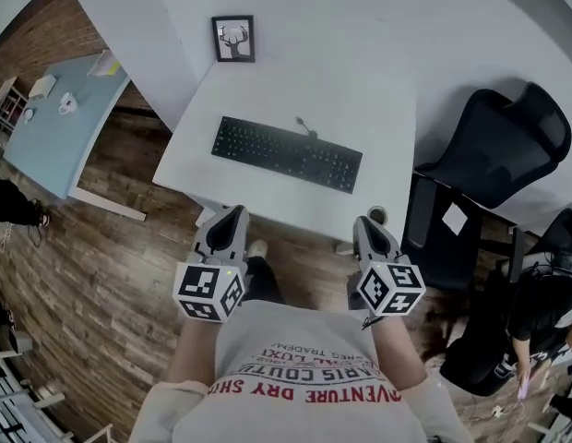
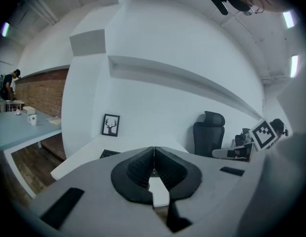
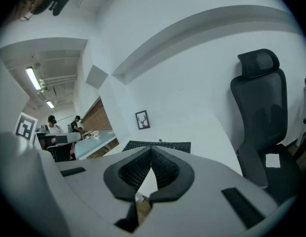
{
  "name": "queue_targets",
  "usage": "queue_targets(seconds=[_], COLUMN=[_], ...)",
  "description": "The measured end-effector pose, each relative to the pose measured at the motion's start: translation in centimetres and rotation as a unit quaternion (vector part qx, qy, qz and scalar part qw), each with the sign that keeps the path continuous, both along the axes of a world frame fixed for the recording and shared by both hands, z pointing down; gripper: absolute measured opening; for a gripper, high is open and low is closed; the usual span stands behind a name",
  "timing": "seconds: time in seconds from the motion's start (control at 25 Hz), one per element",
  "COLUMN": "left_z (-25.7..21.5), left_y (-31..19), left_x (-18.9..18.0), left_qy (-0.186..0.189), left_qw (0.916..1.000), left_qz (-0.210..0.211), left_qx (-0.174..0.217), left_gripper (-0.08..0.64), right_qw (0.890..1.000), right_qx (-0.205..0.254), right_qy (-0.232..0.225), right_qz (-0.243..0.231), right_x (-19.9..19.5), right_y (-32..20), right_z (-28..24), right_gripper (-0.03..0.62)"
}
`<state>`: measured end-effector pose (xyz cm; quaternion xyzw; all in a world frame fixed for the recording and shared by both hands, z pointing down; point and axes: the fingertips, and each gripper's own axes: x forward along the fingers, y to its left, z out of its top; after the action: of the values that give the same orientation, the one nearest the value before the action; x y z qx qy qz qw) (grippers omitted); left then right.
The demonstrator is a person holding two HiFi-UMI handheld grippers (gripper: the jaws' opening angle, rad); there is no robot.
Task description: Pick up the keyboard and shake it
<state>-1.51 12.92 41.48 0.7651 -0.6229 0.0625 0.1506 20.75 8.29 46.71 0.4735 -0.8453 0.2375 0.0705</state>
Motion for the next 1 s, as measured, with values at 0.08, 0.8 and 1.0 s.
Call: queue_targets(seconds=[0.08,0.8,1.0], left_z=[0.1,4.8,9.1], left_y=[-3.4,-21.5,-22.0], left_x=[-2.1,-17.2,-17.3], left_qy=[-0.001,-0.016,-0.044], left_qw=[0.9997,0.9889,0.9839], left_qz=[0.022,0.133,0.140], left_qx=[-0.005,-0.065,-0.103], left_gripper=[0.026,0.026,0.026], right_qw=[1.000,0.982,0.977], right_qx=[-0.002,-0.047,-0.096], right_qy=[0.003,0.057,0.074], right_qz=[0.021,0.175,0.173], right_x=[-1.8,-10.3,-9.0], right_y=[-2.8,-14.4,-14.4], right_z=[-0.1,2.5,6.0], right_gripper=[0.023,0.023,0.023])
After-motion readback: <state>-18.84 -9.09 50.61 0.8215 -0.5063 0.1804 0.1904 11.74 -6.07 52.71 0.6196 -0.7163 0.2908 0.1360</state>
